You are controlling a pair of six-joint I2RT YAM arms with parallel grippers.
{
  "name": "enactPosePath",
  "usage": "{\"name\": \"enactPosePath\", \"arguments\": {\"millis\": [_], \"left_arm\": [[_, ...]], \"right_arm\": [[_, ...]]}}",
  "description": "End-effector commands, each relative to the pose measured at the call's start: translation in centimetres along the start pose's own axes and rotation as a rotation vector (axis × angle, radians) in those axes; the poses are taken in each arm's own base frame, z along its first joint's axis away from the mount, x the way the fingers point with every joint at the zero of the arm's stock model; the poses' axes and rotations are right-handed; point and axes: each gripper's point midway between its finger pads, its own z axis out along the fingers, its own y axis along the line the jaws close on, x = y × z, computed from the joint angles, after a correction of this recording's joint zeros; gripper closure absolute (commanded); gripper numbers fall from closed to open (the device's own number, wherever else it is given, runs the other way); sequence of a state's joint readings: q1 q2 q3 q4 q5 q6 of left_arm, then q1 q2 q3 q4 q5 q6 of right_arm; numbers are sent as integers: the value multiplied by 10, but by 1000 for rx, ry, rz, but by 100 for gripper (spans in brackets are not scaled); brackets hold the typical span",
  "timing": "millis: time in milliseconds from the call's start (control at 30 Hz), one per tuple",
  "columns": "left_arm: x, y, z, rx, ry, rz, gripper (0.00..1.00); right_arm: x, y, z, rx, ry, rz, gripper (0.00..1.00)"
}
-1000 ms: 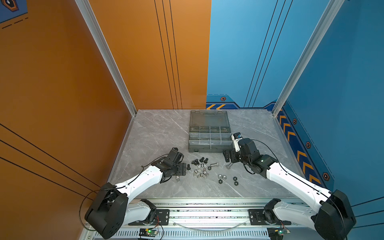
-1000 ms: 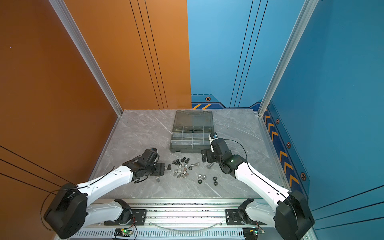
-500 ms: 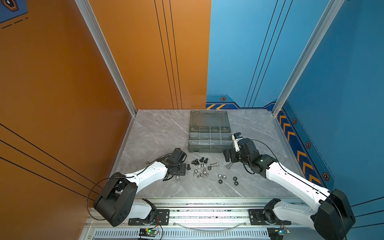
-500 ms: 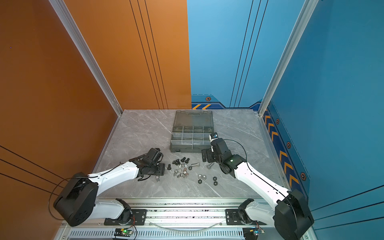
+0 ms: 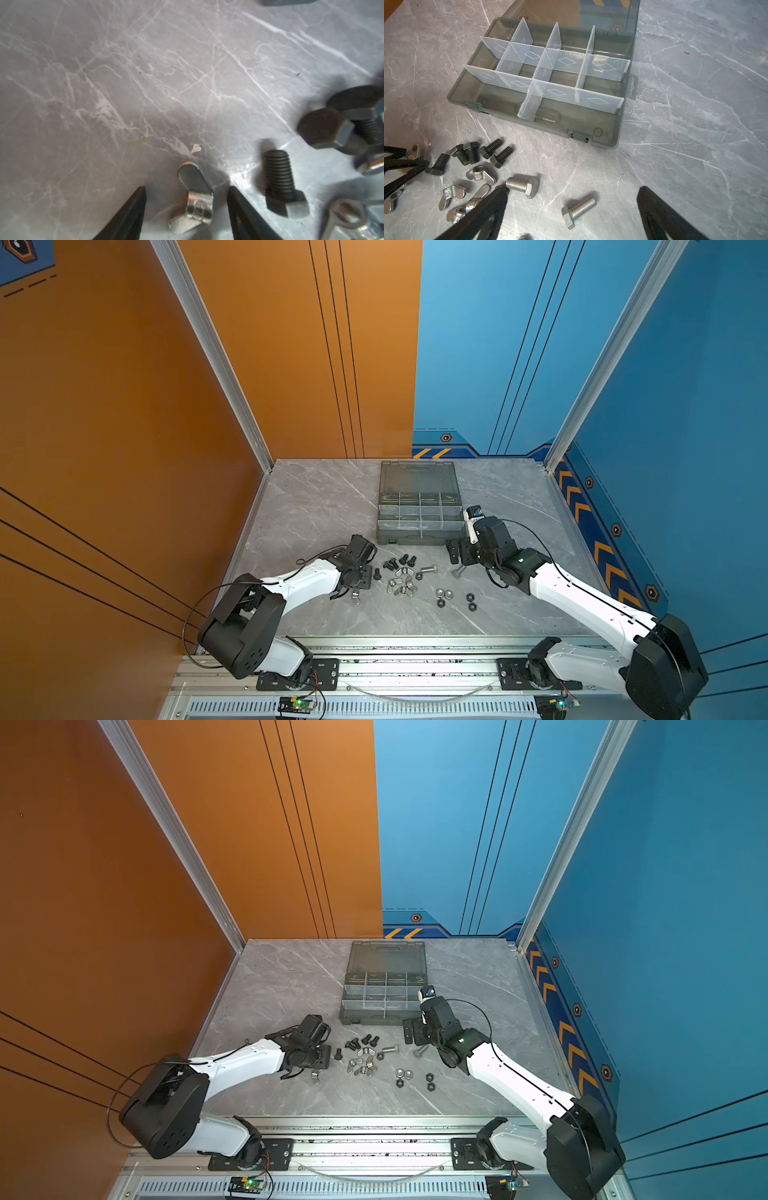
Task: Sort the screws and nuts into containers
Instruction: 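Close the left gripper on the silver wing nut and lift it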
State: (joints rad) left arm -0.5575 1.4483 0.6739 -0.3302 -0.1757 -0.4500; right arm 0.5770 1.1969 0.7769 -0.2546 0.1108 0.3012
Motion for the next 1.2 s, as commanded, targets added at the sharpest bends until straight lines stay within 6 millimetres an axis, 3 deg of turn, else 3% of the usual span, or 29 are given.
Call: {"name": "enactPosePath", "arguments": {"millis": [0,1167], "left_arm": [[-11,-1,-1,-14,-20,15,37],[-1,-3,2,13,48,22,63]], "right_arm": [[1,-4,1,35,7,17,0],[5,-16,-4,73,3,35,1]]}}
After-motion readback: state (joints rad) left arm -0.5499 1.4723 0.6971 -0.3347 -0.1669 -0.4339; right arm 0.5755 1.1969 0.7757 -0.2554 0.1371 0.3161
